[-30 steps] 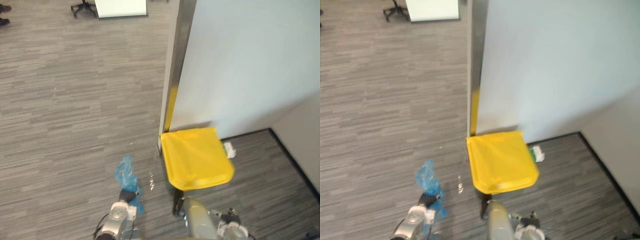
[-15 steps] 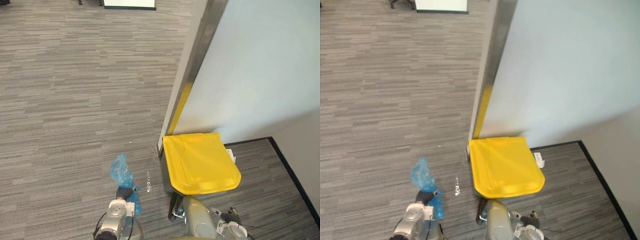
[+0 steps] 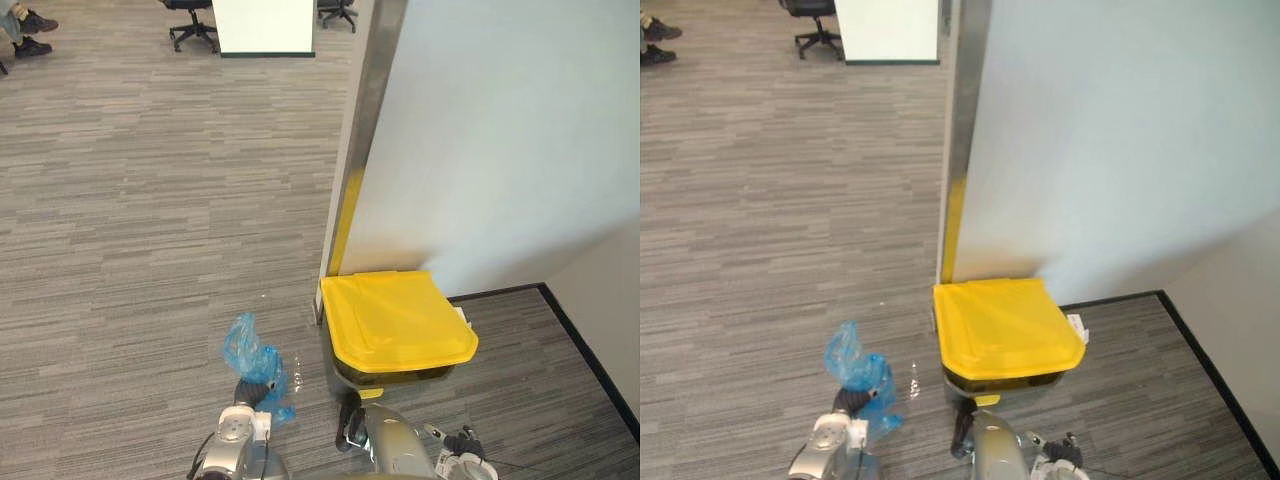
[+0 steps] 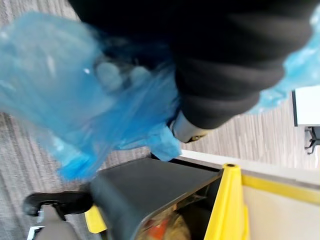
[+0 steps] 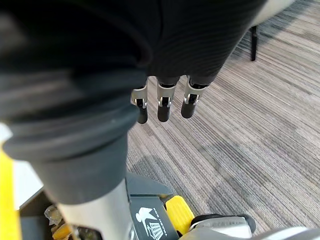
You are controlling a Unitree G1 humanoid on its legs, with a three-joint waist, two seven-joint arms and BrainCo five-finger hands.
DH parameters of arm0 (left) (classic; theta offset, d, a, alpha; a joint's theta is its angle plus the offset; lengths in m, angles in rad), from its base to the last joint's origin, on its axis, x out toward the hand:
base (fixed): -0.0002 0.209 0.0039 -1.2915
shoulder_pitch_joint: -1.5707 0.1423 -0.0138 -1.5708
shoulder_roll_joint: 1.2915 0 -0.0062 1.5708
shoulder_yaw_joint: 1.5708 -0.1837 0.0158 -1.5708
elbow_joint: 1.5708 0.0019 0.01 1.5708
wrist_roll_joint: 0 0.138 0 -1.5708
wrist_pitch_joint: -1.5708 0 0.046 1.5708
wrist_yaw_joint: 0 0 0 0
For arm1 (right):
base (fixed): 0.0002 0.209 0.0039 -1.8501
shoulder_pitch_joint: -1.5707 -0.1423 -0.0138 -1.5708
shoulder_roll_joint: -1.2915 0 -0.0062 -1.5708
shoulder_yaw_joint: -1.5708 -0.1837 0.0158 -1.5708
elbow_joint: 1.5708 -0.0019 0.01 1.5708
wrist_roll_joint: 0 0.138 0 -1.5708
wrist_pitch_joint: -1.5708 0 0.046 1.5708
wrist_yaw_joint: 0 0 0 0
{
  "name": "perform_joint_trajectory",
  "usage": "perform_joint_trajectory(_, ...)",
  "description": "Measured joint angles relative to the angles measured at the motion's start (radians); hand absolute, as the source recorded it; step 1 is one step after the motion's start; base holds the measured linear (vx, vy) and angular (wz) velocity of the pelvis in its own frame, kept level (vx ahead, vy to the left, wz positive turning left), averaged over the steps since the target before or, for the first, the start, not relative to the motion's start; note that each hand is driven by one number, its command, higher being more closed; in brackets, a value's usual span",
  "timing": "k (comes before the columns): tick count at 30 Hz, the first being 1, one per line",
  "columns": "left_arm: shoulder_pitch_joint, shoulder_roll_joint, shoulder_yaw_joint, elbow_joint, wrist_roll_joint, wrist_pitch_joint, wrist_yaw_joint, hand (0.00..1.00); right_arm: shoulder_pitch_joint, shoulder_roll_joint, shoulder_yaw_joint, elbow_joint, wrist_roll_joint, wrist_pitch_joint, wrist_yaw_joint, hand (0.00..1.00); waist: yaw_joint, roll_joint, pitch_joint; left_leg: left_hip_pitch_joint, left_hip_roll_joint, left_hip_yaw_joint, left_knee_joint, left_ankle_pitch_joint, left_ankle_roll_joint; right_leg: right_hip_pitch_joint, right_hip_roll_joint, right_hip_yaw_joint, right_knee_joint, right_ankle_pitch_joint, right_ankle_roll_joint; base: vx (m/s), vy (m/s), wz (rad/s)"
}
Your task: Gather rubbish on tea table into small bin, then transfer packed bag to large trash can.
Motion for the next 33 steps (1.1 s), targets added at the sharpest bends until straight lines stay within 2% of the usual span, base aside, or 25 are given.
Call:
perform_joint_trajectory(2,-0.001,0.0,-0.001,0.0,-0.001,0.0,-0.007,1.0,-0.007,-0.004,0.041,-0.001,0.047,-0.001,0.015,0.0,0.0,-0.012,-0.009,-0.003,-0.017,-0.01,-0.034,0.001,0.002,-0.006,-0.001,0.001,-0.021,0.011,0.0,-0.04,-0.072,0.01)
perform_joint_trajectory(3,-0.001,0.007,-0.009,-0.001,-0.006,0.0,-0.01,1.0,-0.015,-0.004,0.071,-0.002,0.074,-0.004,0.027,0.0,0.0,-0.006,-0.011,-0.014,-0.023,-0.016,-0.055,0.003,0.005,-0.015,-0.003,-0.006,-0.038,0.018,-0.003,0.0,-0.083,0.14)
perform_joint_trajectory(4,-0.006,0.017,-0.018,-0.003,-0.016,-0.001,-0.013,1.0,-0.038,-0.002,0.114,-0.002,0.104,-0.005,0.036,0.0,0.0,-0.015,-0.018,-0.042,-0.032,-0.036,-0.067,0.015,0.027,-0.035,-0.006,-0.014,-0.047,0.02,-0.006,0.0,-0.09,0.22)
perform_joint_trajectory(8,-0.013,0.038,-0.019,-0.038,-0.039,-0.001,-0.015,1.0,-0.179,-0.002,0.199,-0.01,0.209,-0.016,0.046,0.0,0.006,-0.004,-0.003,-0.114,-0.046,-0.076,-0.072,0.042,0.064,-0.087,-0.008,-0.041,-0.053,0.024,-0.012,0.0,-0.098,0.17)
perform_joint_trajectory(9,-0.013,0.04,-0.018,-0.062,-0.049,-0.002,-0.013,1.0,-0.235,0.001,0.21,-0.01,0.269,-0.021,0.04,0.0,0.01,0.005,0.006,-0.127,-0.048,-0.095,-0.073,0.059,0.074,-0.093,-0.008,-0.05,-0.052,0.024,-0.013,0.01,-0.099,0.12)
perform_joint_trajectory(13,-0.02,0.041,-0.017,-0.175,-0.093,-0.03,-0.007,1.0,-0.429,0.002,0.235,-0.02,0.448,-0.071,0.036,0.0,0.053,0.015,0.051,-0.187,-0.05,-0.113,-0.054,0.083,0.072,-0.136,-0.014,-0.066,-0.05,0.039,-0.034,-0.02,-0.078,0.09)
perform_joint_trajectory(17,-0.021,0.039,-0.005,-0.223,-0.136,-0.053,0.006,1.0,-0.519,-0.021,0.236,-0.099,0.564,-0.124,0.035,0.0,0.052,0.019,0.09,-0.236,-0.044,-0.123,-0.013,0.082,0.071,-0.159,-0.018,-0.076,-0.051,0.055,-0.038,-0.03,-0.022,0.06)
perform_joint_trajectory(21,-0.041,0.036,-0.009,-0.253,-0.136,-0.069,0.015,1.0,-0.604,-0.059,0.237,-0.188,0.573,-0.15,0.029,0.0,0.051,0.021,0.123,-0.265,-0.044,-0.128,0.011,0.081,0.069,-0.171,-0.024,-0.078,-0.071,0.083,-0.029,-0.05,0.004,-0.03)
perform_joint_trajectory(24,-0.054,0.036,-0.028,-0.277,-0.135,-0.071,0.017,1.0,-0.68,-0.086,0.234,-0.234,0.597,-0.15,-0.012,0.0,0.051,0.025,0.149,-0.28,-0.047,-0.134,0.018,0.081,0.069,-0.17,-0.026,-0.09,-0.099,0.104,-0.027,-0.05,-0.006,0.05)
perform_joint_trajectory(28,-0.05,0.037,-0.06,-0.277,-0.133,-0.074,0.017,1.0,-0.705,-0.104,0.235,-0.296,0.598,-0.15,-0.039,0.0,0.051,0.026,0.184,-0.28,-0.055,-0.142,0.018,0.094,0.049,-0.17,-0.028,-0.096,-0.091,0.107,-0.025,-0.01,-0.002,0.02)
perform_joint_trajectory(33,-0.049,0.038,-0.089,-0.278,-0.113,-0.074,0.016,1.0,-0.791,-0.184,0.238,-0.334,0.526,-0.162,-0.053,0.0,0.05,0.023,0.213,-0.279,-0.069,-0.144,0.021,0.095,0.049,-0.17,-0.04,-0.091,-0.084,0.109,-0.022,0.0,0.0,0.0)
